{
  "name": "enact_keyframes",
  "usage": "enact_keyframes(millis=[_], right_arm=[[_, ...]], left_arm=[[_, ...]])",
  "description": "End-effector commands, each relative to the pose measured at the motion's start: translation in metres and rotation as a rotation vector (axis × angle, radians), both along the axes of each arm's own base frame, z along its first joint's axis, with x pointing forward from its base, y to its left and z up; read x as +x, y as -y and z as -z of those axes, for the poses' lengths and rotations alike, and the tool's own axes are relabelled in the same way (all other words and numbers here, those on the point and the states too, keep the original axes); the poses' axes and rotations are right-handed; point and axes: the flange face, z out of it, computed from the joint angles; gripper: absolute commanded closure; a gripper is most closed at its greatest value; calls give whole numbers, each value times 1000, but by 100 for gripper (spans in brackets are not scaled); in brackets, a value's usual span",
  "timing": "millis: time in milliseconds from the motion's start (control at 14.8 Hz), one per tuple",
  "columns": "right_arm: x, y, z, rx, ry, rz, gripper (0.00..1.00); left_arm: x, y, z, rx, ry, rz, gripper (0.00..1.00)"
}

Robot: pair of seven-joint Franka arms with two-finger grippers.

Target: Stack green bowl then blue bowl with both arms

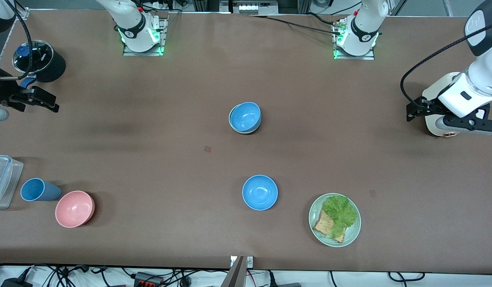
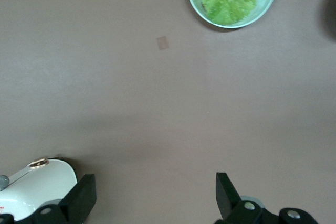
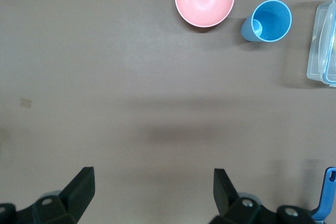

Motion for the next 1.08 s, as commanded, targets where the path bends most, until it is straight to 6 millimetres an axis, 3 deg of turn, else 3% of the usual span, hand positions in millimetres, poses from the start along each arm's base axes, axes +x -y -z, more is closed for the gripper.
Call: enact_keyframes(millis=[0,270,541,1014], right_arm=[[-4,0,-6,-3,7,13,0],[-6,-1,-5,-2,-10,10,0],[-6,-1,-3,-7,-10,8,0],[-7,-1,-1,-6,-15,8,0]], left_arm=[[8,12,-14,-30,3,36,0],[5,8,-12,-29,-19,18,0],[1,9,-7,-26,-34,-119,0],[1,8,-5,-25,-57,-110,0]])
